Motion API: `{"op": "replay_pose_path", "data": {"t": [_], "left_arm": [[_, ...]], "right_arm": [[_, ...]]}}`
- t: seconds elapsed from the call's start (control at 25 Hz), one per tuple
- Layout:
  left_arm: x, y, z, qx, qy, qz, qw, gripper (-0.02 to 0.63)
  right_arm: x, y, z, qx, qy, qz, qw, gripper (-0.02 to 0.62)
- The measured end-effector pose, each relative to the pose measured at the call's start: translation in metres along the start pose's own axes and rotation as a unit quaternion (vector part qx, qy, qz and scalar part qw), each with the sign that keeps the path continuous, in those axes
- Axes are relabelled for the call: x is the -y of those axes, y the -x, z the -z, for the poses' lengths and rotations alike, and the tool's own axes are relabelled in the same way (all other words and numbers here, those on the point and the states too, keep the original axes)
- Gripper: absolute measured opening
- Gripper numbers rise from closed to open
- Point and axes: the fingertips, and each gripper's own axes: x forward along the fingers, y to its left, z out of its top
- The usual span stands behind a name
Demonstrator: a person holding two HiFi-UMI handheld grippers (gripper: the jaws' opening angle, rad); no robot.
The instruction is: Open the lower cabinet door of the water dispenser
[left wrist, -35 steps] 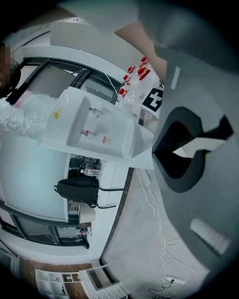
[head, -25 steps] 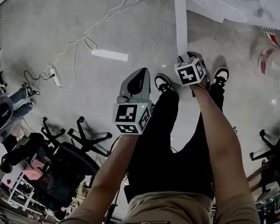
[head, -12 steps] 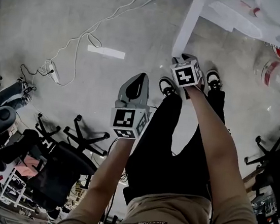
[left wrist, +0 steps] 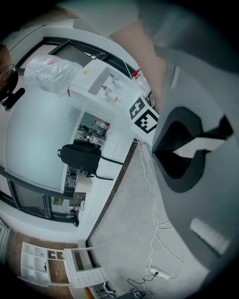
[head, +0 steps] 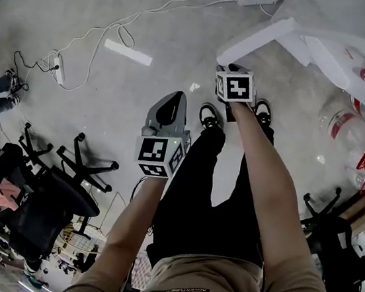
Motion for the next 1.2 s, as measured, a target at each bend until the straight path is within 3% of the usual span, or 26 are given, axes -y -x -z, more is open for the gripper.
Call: {"op": "replay_pose_path", "data": {"t": [0.28, 0.52, 0.76, 0.92, 1.2], "left_arm": [[-0.031, -0.010, -0.004, -0.015, 0.008, -0.015, 0.9997, -0.009], [-0.035, -0.026, -0.004, -0.037, 0.040, -0.035, 0.9979, -0.009], [-0.030, -0.037, -0.027, -0.023, 0.052, -0.047, 0.9973, -0.009], [-0.036, -0.045, -0.036, -0.012, 0.081, -0.062, 0.9947, -0.009], [-0.039, -0.053, -0.045, -0.008, 0.096, -0.074, 0.9926, -0.009]], "right_arm": [[-0.012, -0.017, -0.039, 0.009, 0.022, -0.005, 1.000, 0.132], [-0.017, -0.028, -0.073, 0.022, 0.011, -0.049, 0.998, 0.130], [-0.016, -0.032, -0.097, 0.016, 0.009, -0.057, 0.998, 0.123], [-0.016, -0.037, -0.116, 0.020, 0.043, -0.054, 0.997, 0.103], [0.002, -0.044, -0.112, -0.011, 0.046, -0.052, 0.998, 0.080]]}}
